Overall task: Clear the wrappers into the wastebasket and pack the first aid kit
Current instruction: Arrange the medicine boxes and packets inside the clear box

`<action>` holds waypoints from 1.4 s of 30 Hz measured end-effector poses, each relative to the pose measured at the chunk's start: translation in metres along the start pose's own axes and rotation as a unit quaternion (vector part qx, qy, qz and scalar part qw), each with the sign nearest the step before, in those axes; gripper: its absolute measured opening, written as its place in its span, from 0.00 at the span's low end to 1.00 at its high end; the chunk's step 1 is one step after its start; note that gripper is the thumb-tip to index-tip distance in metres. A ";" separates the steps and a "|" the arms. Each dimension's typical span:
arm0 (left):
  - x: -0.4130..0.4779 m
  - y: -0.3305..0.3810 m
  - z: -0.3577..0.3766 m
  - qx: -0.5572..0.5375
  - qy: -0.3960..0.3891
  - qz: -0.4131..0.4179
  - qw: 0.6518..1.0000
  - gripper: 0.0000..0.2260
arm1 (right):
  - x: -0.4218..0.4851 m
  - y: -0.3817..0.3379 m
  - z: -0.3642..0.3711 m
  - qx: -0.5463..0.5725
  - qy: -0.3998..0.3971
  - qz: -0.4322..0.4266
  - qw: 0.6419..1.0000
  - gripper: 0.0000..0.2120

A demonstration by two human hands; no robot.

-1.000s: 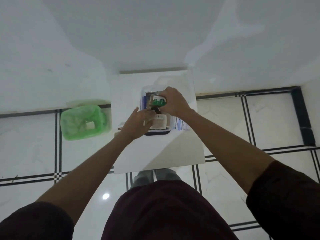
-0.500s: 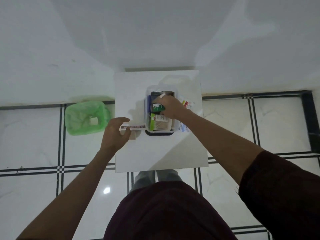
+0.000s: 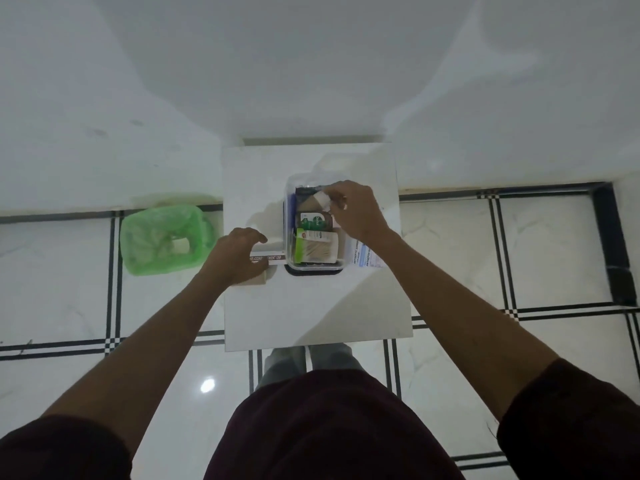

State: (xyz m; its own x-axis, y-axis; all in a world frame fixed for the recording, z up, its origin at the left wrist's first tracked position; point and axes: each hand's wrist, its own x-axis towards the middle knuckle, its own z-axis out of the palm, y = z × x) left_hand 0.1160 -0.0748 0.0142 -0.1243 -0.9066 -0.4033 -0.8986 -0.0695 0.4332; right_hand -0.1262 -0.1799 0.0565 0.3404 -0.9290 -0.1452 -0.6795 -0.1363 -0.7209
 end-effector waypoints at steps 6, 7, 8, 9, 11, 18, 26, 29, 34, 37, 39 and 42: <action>-0.031 -0.024 0.012 0.090 -0.022 0.084 0.992 0.21 | 0.005 0.034 -0.022 -0.006 0.072 0.091 0.993 0.15; -0.036 -0.027 0.016 0.116 -0.035 0.091 0.988 0.21 | 0.006 0.043 -0.022 -0.030 0.057 0.110 0.992 0.16; -0.038 -0.030 0.020 0.135 -0.045 0.092 0.986 0.22 | 0.007 0.050 -0.022 -0.056 0.039 0.129 0.989 0.17; -0.039 -0.031 0.023 0.148 -0.051 0.084 0.984 0.22 | 0.008 0.058 -0.021 -0.081 0.021 0.146 0.986 0.17; -0.038 -0.033 0.028 0.163 -0.048 0.075 0.983 0.19 | 0.007 0.070 -0.016 -0.122 -0.012 0.167 0.978 0.18; -0.039 -0.029 0.036 0.125 -0.014 0.098 0.987 0.15 | 0.010 0.086 -0.001 -0.218 -0.108 0.174 0.954 0.17; -0.022 -0.009 -0.015 -0.050 0.190 0.064 0.978 0.15 | 0.018 0.093 -0.001 -0.198 -0.097 0.195 0.956 0.24; 0.006 0.019 -0.045 -0.069 0.236 0.071 0.967 0.16 | 0.020 0.093 -0.005 -0.156 -0.069 0.197 0.965 0.19; 0.059 0.073 -0.066 -0.031 0.173 0.136 0.975 0.21 | 0.020 0.091 -0.015 -0.094 -0.045 0.219 0.970 0.08; 0.087 0.092 -0.056 0.043 0.099 0.152 0.982 0.18 | 0.021 0.090 -0.022 -0.075 -0.032 0.219 0.972 0.09; 0.099 0.098 -0.045 0.092 0.036 0.129 0.987 0.17 | 0.022 0.092 -0.023 -0.064 -0.018 0.201 0.977 0.07; 0.109 0.099 -0.035 0.134 -0.008 0.106 0.985 0.13 | 0.022 0.097 -0.023 -0.043 -0.007 0.187 0.981 0.06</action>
State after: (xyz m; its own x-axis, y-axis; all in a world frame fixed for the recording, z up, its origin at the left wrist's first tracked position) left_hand 0.0288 -0.1950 0.0413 -0.3261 -0.8820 -0.3402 -0.9303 0.2354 0.2813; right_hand -0.1999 -0.2219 -0.0009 0.0663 -0.9149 -0.3983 -0.8112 0.1830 -0.5553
